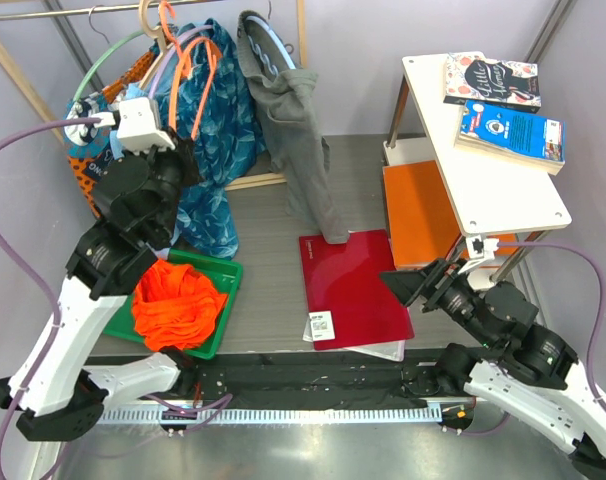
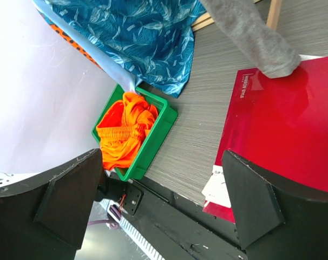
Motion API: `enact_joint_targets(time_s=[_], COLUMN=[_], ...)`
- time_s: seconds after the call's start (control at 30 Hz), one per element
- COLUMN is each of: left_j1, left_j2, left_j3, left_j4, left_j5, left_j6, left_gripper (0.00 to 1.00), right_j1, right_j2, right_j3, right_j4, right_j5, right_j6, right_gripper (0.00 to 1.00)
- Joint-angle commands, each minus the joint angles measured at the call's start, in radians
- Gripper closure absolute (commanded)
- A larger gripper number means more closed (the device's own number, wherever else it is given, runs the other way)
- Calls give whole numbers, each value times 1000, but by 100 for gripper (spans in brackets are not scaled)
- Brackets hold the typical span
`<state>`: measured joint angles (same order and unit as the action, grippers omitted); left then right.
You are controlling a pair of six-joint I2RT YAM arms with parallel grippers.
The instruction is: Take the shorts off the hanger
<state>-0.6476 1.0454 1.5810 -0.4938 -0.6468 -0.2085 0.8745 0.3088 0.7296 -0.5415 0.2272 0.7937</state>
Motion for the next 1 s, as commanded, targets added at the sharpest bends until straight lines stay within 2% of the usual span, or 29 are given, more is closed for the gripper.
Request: enact_joint_targets(time_s=[0.0, 0.07, 0.2, 0.3, 0.43, 0.77, 0.97], left_j1=[40, 83, 213, 253, 270, 289, 289], left_j2=[45, 61, 111, 123, 122, 186, 157], left_j3=[-18, -44, -55, -88, -162, -167, -194], left_j4=[276, 346, 379, 426, 538, 571, 584], left_j5=[-54, -27, 99, 144, 180, 243, 276], left_j6=[58, 51, -43, -72, -62, -129, -172], left_gripper=[100, 100, 100, 100, 100, 100, 100], right_j1=[-2, -2, -2, -2, -2, -2, -2], right_j2=[-40, -42, -27, -23, -33, -27, -43], right_j3=[50, 65, 100, 117, 116, 120, 116], right_j4=[-38, -55, -78, -97, -107, -123, -133], right_j5=[63, 80, 86, 101, 115, 115, 115], right_j6=[4, -5, -27, -36, -37, -42, -31], right_gripper=[3, 3, 3, 4, 3, 4, 4])
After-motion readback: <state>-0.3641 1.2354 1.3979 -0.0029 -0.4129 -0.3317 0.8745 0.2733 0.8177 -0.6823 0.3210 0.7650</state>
